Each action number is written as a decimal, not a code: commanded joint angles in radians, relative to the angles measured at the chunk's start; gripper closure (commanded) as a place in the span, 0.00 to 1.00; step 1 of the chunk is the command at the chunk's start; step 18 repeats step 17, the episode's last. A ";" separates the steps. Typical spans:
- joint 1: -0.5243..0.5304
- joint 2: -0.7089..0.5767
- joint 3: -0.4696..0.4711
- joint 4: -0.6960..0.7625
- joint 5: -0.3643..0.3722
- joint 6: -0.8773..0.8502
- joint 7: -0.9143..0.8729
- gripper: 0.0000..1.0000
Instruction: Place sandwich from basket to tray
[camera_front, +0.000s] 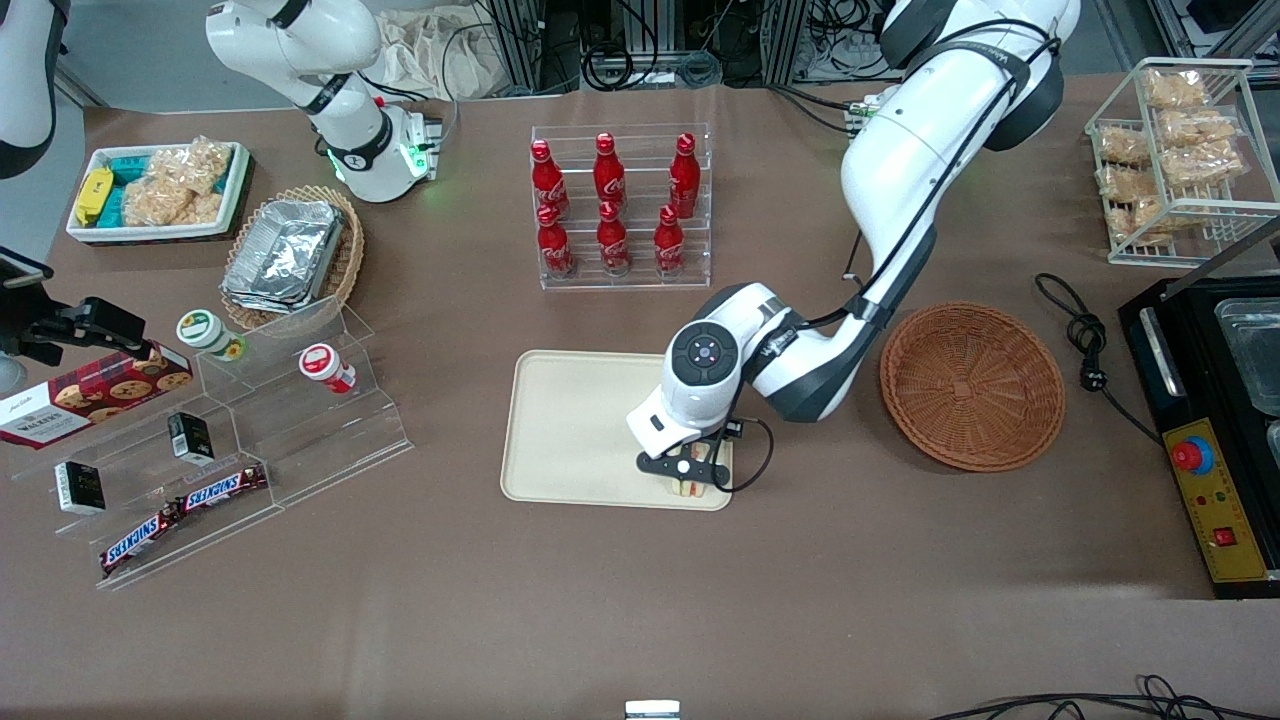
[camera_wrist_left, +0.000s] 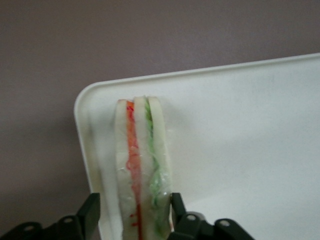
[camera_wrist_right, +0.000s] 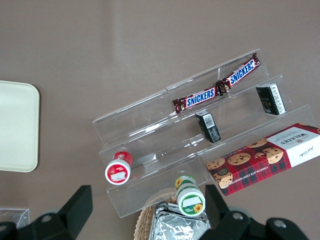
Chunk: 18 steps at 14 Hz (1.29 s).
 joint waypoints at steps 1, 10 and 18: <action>0.037 -0.112 -0.004 -0.019 -0.003 -0.087 -0.008 0.00; 0.451 -0.641 -0.003 -0.260 -0.216 -0.437 0.274 0.00; 0.576 -0.618 0.004 -0.186 -0.172 -0.551 0.269 0.00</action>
